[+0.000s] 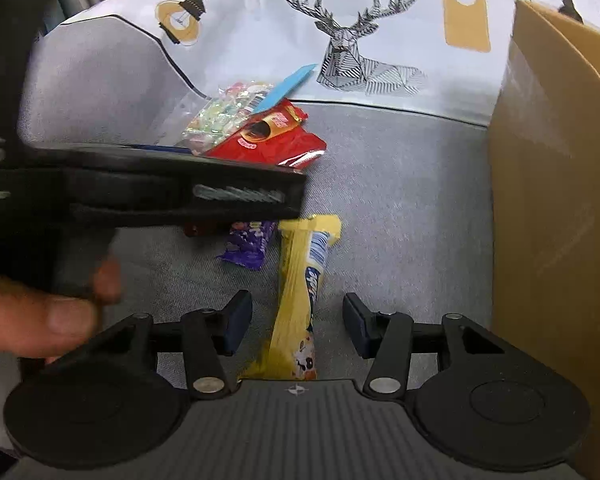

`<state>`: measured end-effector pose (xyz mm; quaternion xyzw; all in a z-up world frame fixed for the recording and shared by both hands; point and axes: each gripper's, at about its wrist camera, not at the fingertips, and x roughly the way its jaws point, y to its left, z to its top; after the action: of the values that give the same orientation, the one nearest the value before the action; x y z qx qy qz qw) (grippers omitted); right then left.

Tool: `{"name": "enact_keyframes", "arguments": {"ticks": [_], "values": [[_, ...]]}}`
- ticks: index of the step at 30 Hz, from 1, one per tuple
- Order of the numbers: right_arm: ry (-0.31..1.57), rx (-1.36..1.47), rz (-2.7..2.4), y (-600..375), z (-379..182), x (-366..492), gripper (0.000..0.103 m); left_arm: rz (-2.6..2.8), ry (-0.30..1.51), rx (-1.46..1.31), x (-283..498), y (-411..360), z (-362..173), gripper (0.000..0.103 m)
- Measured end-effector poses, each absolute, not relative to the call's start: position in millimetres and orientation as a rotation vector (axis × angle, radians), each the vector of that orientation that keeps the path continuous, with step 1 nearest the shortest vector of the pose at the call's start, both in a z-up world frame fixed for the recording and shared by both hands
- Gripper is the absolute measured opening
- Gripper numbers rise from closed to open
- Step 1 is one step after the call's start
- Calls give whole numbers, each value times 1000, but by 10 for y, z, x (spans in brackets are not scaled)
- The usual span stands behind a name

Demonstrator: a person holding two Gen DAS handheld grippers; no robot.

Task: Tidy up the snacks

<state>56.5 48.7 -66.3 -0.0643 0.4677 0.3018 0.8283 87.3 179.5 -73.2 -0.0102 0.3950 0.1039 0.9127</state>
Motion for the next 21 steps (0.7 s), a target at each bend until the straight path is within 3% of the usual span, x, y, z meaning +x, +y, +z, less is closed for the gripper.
{"name": "enact_keyframes", "arguments": {"ticks": [4,6,8,10,14,16,21], "values": [[980,-147,627,486,-656,575,27,235,816,8,914,1777,-772,92],[983,-138,622,473,-657,584,22,241,814,18,919,1763,-780,92],[985,-132,625,467,-651,583,19,251,816,33,925,1738,-770,84],[987,-130,627,467,-655,574,19,248,811,38,920,1724,-736,68],[988,-123,637,461,-645,555,18,219,817,14,872,1717,-624,53],[984,-118,642,444,-628,550,18,198,824,0,835,1722,-536,35],[973,-109,656,400,-571,538,18,185,819,-162,659,1900,-209,15]]}}
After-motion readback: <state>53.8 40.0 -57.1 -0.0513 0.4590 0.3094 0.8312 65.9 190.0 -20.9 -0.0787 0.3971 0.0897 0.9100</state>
